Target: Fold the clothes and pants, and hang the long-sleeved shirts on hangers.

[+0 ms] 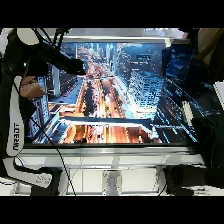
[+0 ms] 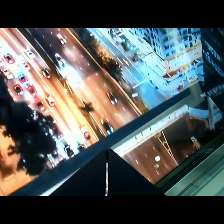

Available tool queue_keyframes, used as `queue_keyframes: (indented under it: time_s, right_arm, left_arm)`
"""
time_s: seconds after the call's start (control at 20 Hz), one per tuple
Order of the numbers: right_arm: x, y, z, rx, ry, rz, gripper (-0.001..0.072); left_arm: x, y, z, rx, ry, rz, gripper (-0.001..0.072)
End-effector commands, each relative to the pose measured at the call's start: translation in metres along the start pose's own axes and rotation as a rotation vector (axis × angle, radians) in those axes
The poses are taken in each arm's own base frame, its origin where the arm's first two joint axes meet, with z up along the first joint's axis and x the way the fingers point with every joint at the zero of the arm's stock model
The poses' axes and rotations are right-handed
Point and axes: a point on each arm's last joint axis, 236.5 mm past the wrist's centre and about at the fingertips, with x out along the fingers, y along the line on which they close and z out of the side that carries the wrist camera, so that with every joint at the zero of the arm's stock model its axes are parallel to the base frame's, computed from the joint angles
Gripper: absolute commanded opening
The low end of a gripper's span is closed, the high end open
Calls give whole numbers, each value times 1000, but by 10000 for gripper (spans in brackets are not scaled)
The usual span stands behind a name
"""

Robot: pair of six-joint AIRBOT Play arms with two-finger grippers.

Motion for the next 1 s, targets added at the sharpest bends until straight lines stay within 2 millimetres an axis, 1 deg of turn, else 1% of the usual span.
queue_keyframes:
  time_s: [0.0, 0.05, 0.1, 0.15, 0.2, 0.25, 0.3, 0.35, 0.4, 0.5, 0.55, 0.6, 0.65, 0.8, 0.95]
  right_arm:
    - [3, 136, -15, -237, -10, 375, 398]
    - [17, 174, -47, -332, 66, 454, 216]
    - [27, 200, -79, -414, 139, 508, 84]
    - [37, 223, -119, -514, 230, 557, 46]
    - [43, 238, -156, -615, 308, 598, 46]
    - [49, 248, -192, -693, 389, 627, 46]
    - [53, 253, -220, -736, 459, 638, 46]
    - [59, 253, -243, -781, 512, 627, 46]
    - [64, 248, -260, -824, 556, 606, 46]
    - [70, 233, -282, -904, 628, 546, 46]
    - [71, 230, -289, -925, 647, 536, 46]
    - [71, 230, -294, -934, 660, 540, 46]
    - [70, 231, -297, -937, 666, 544, 46]
    - [70, 230, -297, -938, 667, 543, 46]
    - [70, 231, -297, -937, 667, 544, 46]
  left_arm:
    - [0, 0, 1, 1, -3, 0, 14]
    - [0, 0, 1, 1, -3, 0, 14]
    - [-1, -1, 1, 2, -4, 1, 14]
    - [-4, -2, 1, 6, -11, 2, 14]
    - [-10, -5, 2, 12, -22, 4, 14]
    - [-20, -10, 4, 23, -43, 8, 14]
    - [-31, -17, 5, 36, -66, 12, 14]
    - [-44, -21, 5, 50, -91, 28, 14]
    - [-59, -17, 5, 64, -111, 80, 14]
    - [-81, 3, 1, 78, -129, 217, 15]
    - [-88, 9, -2, 78, -125, 254, 14]
    - [-91, 10, -5, 73, -119, 263, 14]
    - [-90, 10, -6, 50, -116, 261, 14]
    - [-85, 12, -8, -26, -109, 253, 15]
    - [-85, 12, -8, -27, -107, 254, 15]
